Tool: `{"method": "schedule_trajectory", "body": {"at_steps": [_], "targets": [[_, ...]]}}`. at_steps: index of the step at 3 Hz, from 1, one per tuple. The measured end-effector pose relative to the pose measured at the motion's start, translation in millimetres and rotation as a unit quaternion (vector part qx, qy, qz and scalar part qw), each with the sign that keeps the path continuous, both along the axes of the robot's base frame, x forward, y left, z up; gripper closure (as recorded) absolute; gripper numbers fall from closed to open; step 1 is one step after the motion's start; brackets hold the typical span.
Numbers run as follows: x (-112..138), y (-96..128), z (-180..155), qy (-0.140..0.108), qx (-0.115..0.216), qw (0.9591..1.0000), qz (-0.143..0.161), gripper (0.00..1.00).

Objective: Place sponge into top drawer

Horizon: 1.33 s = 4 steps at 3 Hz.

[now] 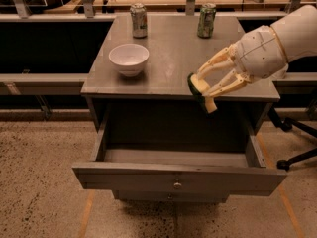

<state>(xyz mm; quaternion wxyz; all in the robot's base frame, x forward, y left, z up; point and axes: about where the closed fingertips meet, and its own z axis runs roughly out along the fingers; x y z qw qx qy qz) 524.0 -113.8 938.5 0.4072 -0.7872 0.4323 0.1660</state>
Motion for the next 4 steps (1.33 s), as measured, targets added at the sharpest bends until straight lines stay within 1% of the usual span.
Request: {"method": "schedule_trajectory", "body": {"at_steps": [1,2,3,4], "targets": [[-29.3,5.3,-17.7,0.053,0.04,0.9973,-0.032,1.0],[-37.3,11.9,-57.8,0.078,0.031,0.9958,-0.038,1.0],[-29.7,10.9,-106.5,0.072,-0.015,0.9956,-0.057,1.0],[-13.5,8.2,-141.7,0.059,-0.053,0.9941,-0.075,0.85]]}}
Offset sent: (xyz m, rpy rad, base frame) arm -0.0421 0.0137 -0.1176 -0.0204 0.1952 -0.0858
